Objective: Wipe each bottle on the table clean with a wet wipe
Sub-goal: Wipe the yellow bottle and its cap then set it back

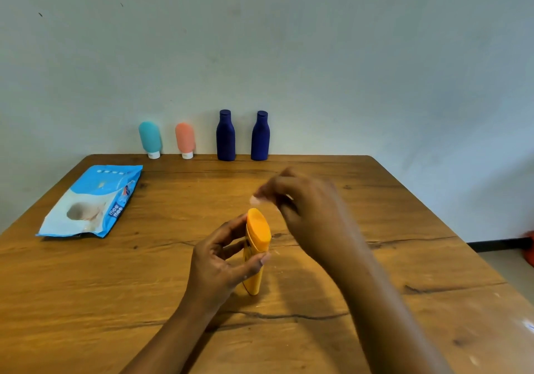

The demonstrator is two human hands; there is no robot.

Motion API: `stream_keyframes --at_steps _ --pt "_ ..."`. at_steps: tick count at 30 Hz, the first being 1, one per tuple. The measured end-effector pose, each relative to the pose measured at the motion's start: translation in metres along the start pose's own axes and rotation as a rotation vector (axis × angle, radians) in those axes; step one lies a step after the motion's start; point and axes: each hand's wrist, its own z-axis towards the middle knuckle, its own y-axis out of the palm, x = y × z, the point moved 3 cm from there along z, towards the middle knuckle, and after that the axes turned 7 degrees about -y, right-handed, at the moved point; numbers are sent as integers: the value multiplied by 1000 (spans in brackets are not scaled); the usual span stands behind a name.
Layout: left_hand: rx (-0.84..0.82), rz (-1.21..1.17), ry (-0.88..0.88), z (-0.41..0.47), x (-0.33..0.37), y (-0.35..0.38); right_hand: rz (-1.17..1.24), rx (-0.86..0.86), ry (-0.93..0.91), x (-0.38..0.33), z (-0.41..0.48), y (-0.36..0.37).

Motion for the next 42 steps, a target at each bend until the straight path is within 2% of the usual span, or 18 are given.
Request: stream_keyframes --at_steps 4,17,20,24,27,28,32,35,39,42 --pt "-7 -1 -8 0 -3 2 101 -34 91 2 9 27" --pt "-23 104 84 -7 -1 10 273 243 92 12 -33 26" --pt "-13 62 40 -5 0 6 276 282 93 13 -42 28" --pt "-1 5 -5 -2 1 1 251 212 23 5 -58 23" --pt "4 30 3 -2 0 2 170 -18 -11 3 -59 12" --pt "6 26 3 -2 0 2 162 -45 2 5 -57 9" --pt "22 -8 -6 -2 4 2 143 159 69 7 -28 4" --pt "25 -10 -3 -2 4 2 48 64 45 0 -14 21" --pt "28 7 -9 -1 5 2 -4 47 -49 -4 -37 18" --pt "49 32 -12 -1 2 1 -13 -13 -18 4 -50 7"
